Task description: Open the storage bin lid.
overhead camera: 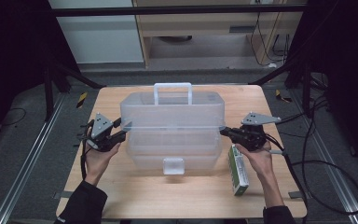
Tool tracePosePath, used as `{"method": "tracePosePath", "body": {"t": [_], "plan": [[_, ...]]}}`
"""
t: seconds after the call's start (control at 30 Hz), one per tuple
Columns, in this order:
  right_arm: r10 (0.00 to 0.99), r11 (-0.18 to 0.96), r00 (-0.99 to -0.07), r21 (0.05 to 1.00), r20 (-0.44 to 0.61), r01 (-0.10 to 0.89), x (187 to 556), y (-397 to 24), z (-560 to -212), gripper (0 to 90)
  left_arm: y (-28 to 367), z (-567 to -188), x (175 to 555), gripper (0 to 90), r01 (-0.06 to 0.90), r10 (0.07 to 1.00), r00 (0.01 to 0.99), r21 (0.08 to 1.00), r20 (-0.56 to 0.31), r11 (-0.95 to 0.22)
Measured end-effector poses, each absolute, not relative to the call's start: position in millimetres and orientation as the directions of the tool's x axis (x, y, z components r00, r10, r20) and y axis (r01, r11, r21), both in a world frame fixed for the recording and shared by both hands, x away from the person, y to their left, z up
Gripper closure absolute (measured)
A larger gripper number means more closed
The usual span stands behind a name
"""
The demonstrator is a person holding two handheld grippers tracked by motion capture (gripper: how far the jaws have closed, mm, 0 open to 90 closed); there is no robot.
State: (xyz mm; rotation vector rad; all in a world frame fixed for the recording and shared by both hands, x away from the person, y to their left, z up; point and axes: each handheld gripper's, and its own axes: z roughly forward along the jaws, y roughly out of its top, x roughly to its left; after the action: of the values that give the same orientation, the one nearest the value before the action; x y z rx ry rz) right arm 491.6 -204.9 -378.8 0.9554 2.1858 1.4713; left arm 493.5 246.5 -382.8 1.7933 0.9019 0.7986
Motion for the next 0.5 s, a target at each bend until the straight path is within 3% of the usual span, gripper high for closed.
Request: {"method": "tracePosePath", "body": {"t": [0.23,0.5], "plan": [[0.696,0.236,-0.713,0.909,0.088,0.343,491.1,-204.3,-378.2,88.7,249.8,-380.2,491.9,69.2,0.242,0.857,0.503,0.933,0.115,-0.267],[0.707,0.249,-0.703,0.902,0.079,0.353,488.5,-207.1,-378.8,85.7,249.3,-378.7,491.6,70.4,0.251,0.859,0.498,0.927,0.123,-0.278]]}}
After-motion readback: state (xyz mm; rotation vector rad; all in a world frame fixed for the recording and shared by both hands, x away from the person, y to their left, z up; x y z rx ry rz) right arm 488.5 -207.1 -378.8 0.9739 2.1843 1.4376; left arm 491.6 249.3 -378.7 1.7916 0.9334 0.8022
